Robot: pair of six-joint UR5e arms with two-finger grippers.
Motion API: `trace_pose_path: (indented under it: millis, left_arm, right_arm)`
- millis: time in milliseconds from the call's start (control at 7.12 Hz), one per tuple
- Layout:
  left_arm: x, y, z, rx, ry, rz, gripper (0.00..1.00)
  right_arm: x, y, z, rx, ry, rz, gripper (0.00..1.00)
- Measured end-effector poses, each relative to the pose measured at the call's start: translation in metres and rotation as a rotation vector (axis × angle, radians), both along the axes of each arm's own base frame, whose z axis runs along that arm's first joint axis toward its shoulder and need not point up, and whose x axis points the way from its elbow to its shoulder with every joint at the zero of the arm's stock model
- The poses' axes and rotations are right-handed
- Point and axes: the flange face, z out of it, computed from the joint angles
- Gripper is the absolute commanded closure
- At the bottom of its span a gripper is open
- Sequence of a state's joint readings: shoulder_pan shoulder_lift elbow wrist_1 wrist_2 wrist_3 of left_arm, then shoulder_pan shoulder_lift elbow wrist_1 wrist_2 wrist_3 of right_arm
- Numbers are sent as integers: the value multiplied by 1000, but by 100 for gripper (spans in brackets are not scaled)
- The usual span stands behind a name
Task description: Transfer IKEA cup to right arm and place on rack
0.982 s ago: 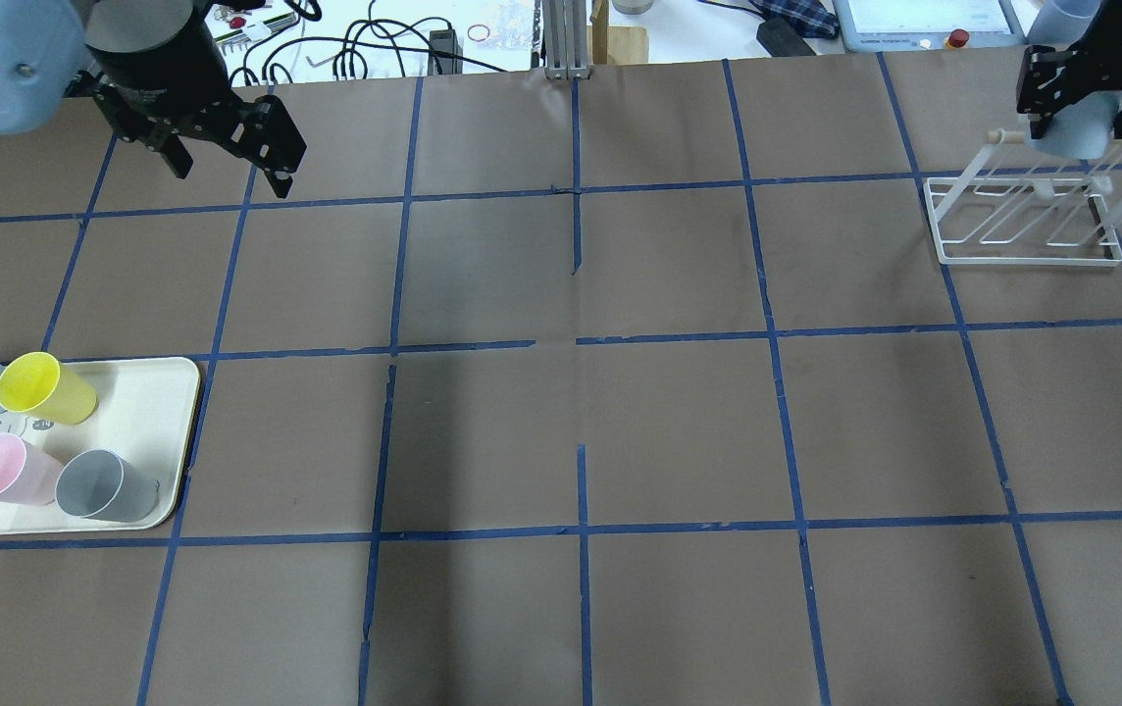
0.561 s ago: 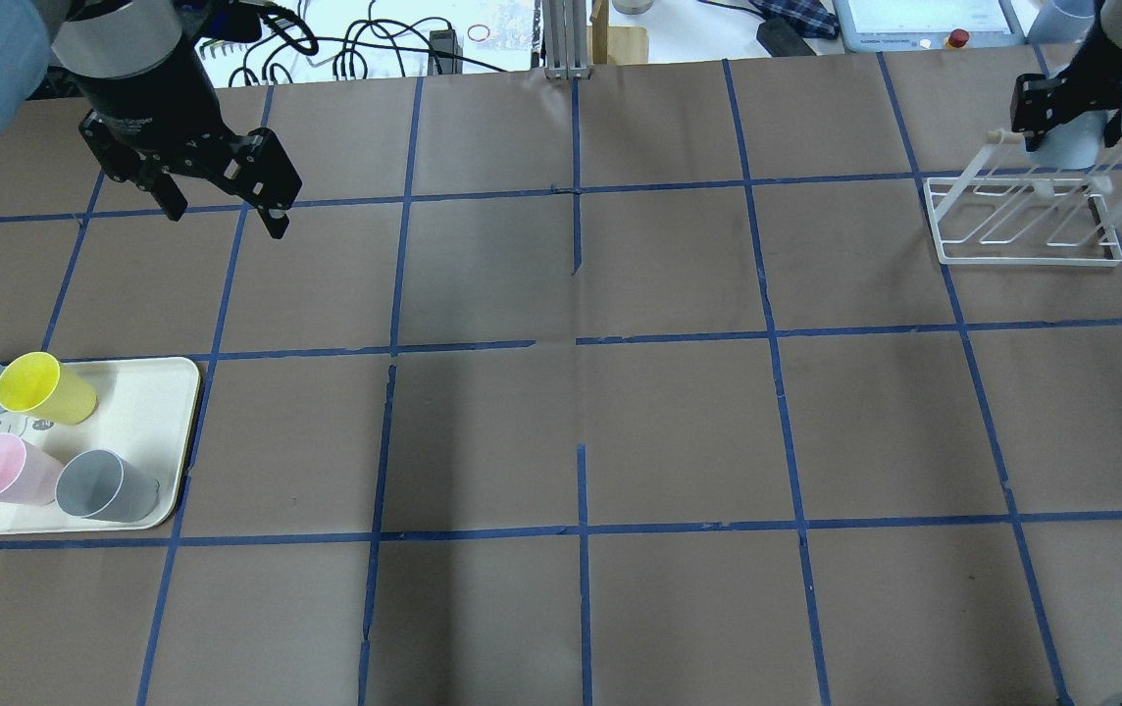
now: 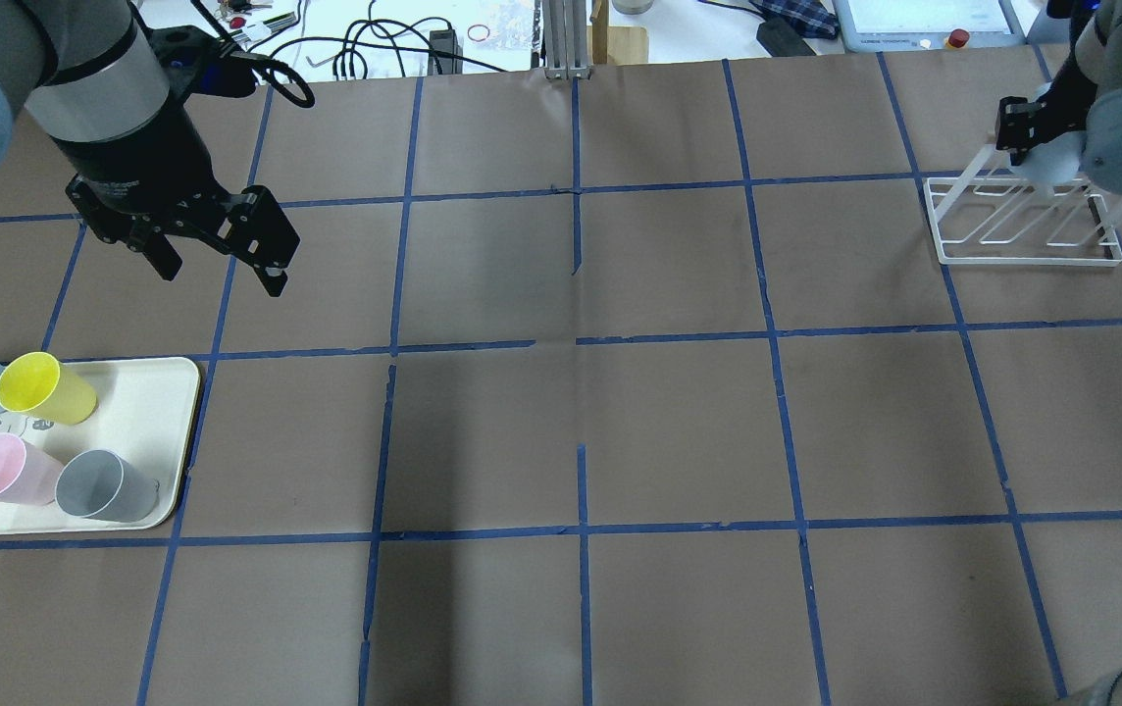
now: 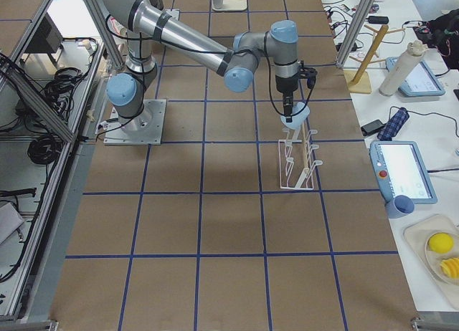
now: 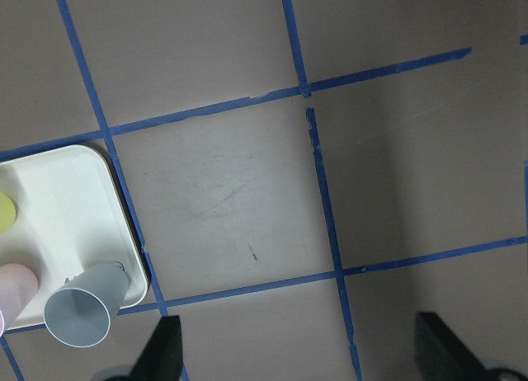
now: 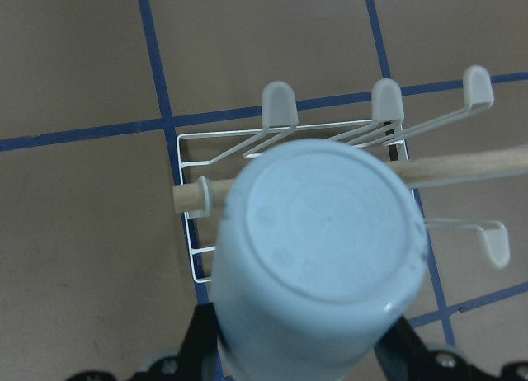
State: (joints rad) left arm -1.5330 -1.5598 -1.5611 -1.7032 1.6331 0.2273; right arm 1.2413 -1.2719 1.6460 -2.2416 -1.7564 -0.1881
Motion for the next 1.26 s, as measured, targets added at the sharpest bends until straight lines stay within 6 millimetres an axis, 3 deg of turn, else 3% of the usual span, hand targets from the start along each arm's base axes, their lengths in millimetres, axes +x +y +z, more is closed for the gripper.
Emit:
trace_pose_path:
  millis: [421, 561, 702, 842, 1263]
  left_arm:
    - [-1, 8, 3, -3, 3, 1, 0]
    - [-1, 8, 2, -3, 3, 2, 0]
    - [-1, 8, 2, -2, 3, 2, 0]
    - [-1, 8, 2, -2, 3, 1, 0]
    - [-1, 8, 0, 2, 3, -1, 0]
  right_arm:
    - [-2, -5, -11, 0, 2, 4, 70]
    - [-2, -5, -12, 2, 2, 3, 60]
    - [-2, -5, -13, 4, 3, 3, 20]
    - [-2, -5, -15, 7, 3, 3, 0]
    - [-4, -9, -23, -1, 11, 2, 0]
